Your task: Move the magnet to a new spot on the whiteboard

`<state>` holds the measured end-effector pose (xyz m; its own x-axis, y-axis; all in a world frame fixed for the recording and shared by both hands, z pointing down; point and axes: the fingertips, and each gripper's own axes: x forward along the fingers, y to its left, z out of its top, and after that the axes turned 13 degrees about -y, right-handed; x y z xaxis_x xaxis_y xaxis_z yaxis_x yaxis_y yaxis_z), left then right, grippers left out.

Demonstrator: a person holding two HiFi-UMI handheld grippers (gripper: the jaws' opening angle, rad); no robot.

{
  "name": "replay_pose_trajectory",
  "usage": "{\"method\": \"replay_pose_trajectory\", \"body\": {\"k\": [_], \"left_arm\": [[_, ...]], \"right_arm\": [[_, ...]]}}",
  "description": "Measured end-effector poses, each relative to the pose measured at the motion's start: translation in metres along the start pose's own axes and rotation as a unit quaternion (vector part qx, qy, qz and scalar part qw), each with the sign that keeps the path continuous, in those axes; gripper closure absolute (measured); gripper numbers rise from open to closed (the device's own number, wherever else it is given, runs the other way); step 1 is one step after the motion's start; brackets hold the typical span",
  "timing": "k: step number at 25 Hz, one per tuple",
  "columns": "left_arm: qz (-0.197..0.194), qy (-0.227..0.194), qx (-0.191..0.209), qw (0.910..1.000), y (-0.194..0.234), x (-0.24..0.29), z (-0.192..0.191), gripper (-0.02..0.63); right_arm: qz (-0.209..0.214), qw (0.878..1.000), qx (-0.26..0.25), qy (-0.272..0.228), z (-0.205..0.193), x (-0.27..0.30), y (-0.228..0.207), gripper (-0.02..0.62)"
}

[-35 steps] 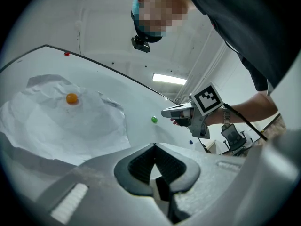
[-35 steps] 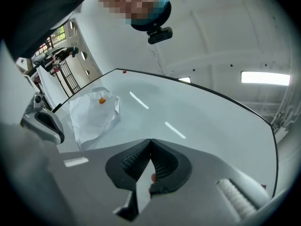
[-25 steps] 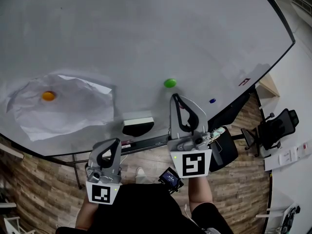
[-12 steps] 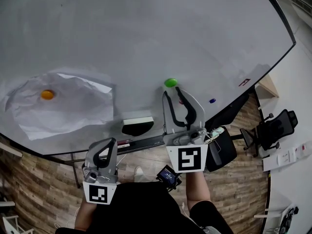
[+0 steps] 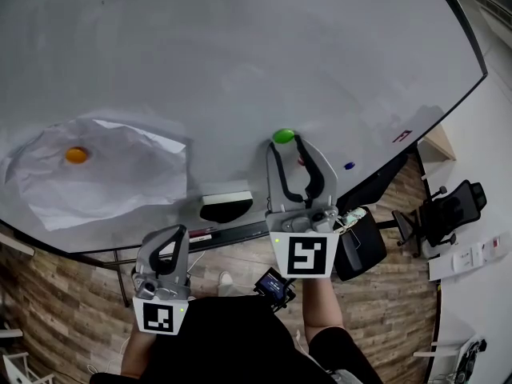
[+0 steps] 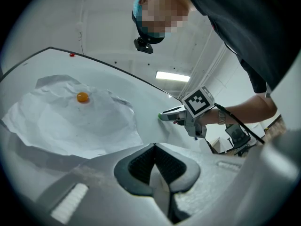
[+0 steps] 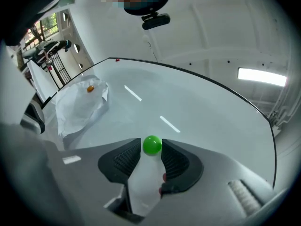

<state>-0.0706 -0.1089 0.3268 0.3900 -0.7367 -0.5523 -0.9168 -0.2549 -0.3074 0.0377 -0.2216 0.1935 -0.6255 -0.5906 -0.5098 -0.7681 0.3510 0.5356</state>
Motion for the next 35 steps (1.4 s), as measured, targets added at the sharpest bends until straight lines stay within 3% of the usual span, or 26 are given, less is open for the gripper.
{"method": "replay_pose_trajectory", "body": {"k": [35], "left_arm": [[0.002,0.003,-0.002,1.0000,0.0081,-0.0050,-0.0036,0.604]], "right_arm": [[-0.014,1.000,0.012,0.011,-0.0032,0.0035,-0.0024,0.468]]}}
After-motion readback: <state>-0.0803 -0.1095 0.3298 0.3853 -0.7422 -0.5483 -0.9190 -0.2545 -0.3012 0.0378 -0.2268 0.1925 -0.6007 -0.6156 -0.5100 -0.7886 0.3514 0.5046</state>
